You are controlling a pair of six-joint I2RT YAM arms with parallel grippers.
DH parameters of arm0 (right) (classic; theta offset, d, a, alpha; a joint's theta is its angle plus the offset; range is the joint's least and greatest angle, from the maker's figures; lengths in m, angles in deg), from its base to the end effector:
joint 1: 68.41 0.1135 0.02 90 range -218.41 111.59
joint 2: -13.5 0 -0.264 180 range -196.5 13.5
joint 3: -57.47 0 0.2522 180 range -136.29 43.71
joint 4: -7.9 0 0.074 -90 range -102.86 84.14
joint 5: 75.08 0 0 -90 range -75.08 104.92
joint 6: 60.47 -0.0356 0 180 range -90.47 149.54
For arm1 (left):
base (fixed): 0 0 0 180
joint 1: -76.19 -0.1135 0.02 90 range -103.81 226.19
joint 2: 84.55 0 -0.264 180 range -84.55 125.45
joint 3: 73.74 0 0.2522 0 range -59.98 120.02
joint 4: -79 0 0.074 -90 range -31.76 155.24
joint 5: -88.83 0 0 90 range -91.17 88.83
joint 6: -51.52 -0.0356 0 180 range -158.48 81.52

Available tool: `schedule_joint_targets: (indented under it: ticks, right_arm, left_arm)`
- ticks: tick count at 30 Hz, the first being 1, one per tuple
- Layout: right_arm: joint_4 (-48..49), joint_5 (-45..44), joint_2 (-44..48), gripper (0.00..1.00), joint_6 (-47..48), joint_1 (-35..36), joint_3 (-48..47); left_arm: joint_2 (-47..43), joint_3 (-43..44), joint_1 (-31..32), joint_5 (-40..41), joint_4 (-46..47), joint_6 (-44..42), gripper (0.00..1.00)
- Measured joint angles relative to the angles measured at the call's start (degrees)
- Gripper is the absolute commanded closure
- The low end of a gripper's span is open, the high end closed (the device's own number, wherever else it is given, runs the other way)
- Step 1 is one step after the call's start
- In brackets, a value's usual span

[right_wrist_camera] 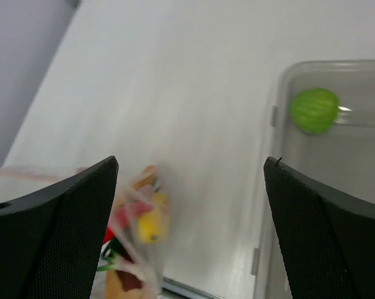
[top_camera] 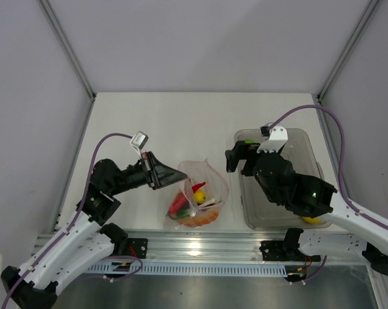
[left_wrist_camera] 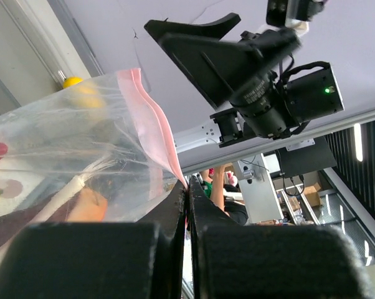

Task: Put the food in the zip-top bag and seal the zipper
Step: Place the fake vegetable in the zipper food storage bag, then pick up the fake fruit from the bin.

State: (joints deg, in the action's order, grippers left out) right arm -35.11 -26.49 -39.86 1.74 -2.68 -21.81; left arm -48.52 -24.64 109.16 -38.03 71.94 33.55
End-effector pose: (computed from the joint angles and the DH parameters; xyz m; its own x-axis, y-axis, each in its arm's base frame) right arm 0.0977 0.1595 0.4060 -0.3045 0.1754 -0.9362 -0.3186 0.9075 0.2737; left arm 0.1177 -0.1018 0.3366 -0.8632 -0.3473 -0.3666 0.3723 0.0527 -0.9266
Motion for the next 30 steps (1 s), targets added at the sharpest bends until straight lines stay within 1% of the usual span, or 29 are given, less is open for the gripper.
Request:
schedule_joint_targets:
  ticks: [3, 6, 7, 12, 14, 17, 19, 21, 24, 27, 30]
  right_arm:
    - [-6.67, -6.91, 0.24, 0.01, -4.72, -2.95, -0.76]
    - [-12.13, -10.16, 0.44, 0.01, -9.4, -10.14, -2.12]
    - [-13.55, -10.08, 0.44, 0.01, -10.45, -12.9, -2.6]
    - [-21.51, -7.23, -0.87, 0.01, -17.55, -33.59, -4.13]
    - [-25.83, -6.23, -2.51, 0.01, -21.55, -38.97, -4.85]
    - [-32.52, -3.48, -7.3, 0.01, -28.11, -47.91, -5.42]
    - [-34.14, -0.76, -10.71, 0.0, -30.42, -52.81, -4.28]
    - [-34.25, 1.36, -12.72, 0.01, -32.24, -55.17, -1.55]
    - [-35.21, 2.62, -13.46, 0.0, -35.93, -55.76, 3.19]
    - [-35.12, 2.97, -11.54, 0.0, -40.15, -55.89, 8.0]
    - [-34.77, 3.23, -7.34, 0.01, -43.95, -56.5, 12.04]
  left_arm:
    - [0.59, 0.0, 0.0, -0.02, 0.04, -0.04, 0.99]
    - [0.87, 0.0, 0.0, -0.15, 0.07, -0.07, 0.99]
    - [1.01, 0.0, 0.0, -0.35, 0.07, -0.07, 0.99]
    - [1.11, 0.0, -0.04, -0.87, 0.0, -0.26, 0.99]
    - [1.11, 0.0, -0.07, -0.92, -0.02, -0.48, 0.99]
    - [1.31, 0.0, -0.15, -1.09, -0.02, -0.52, 0.99]
    - [2.08, 0.0, -0.15, -1.53, 0.0, -0.52, 0.99]
    - [3.21, 0.02, -0.17, -2.38, 0.0, -0.52, 0.99]
    - [5.38, 0.04, -0.17, -3.61, -0.17, -0.52, 0.99]
    - [7.23, 0.44, -0.17, -4.85, -1.49, -0.7, 0.99]
    - [8.39, 1.29, -0.17, -5.81, -2.64, -1.51, 0.99]
